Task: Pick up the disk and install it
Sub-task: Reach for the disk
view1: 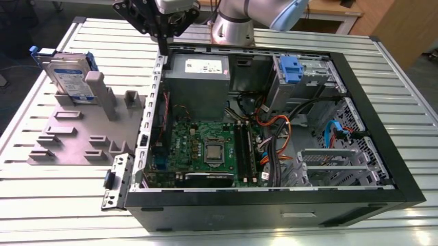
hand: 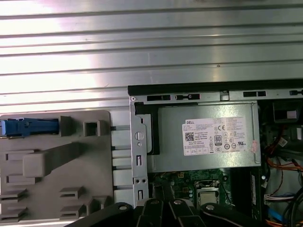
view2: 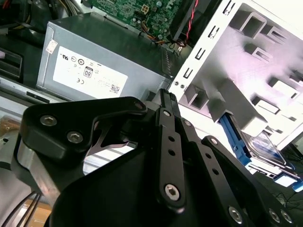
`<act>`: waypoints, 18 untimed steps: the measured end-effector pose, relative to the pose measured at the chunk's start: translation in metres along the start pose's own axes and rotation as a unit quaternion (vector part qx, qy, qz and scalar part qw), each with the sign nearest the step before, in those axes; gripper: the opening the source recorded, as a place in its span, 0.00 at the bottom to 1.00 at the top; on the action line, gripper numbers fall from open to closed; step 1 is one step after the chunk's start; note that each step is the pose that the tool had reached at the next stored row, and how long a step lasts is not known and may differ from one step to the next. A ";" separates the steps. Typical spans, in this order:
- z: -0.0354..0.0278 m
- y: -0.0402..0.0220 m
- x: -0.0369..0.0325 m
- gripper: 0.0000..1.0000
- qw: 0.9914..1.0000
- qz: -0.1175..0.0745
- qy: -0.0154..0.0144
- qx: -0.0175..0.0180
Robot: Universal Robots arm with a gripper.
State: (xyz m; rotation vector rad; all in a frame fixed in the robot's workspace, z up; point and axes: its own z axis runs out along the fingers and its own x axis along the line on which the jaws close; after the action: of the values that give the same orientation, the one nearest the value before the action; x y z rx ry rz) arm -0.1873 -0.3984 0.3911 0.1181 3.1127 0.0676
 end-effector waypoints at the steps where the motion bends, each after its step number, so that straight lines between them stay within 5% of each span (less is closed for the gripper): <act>1: 0.0000 0.0000 0.0008 0.11 1.000 0.000 0.000 0.000; 18: 0.0002 -0.0004 0.0062 0.11 1.000 0.000 0.000 0.000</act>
State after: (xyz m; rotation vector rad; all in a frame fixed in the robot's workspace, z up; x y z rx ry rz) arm -0.1935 -0.3983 0.3907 0.1179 3.1127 0.0676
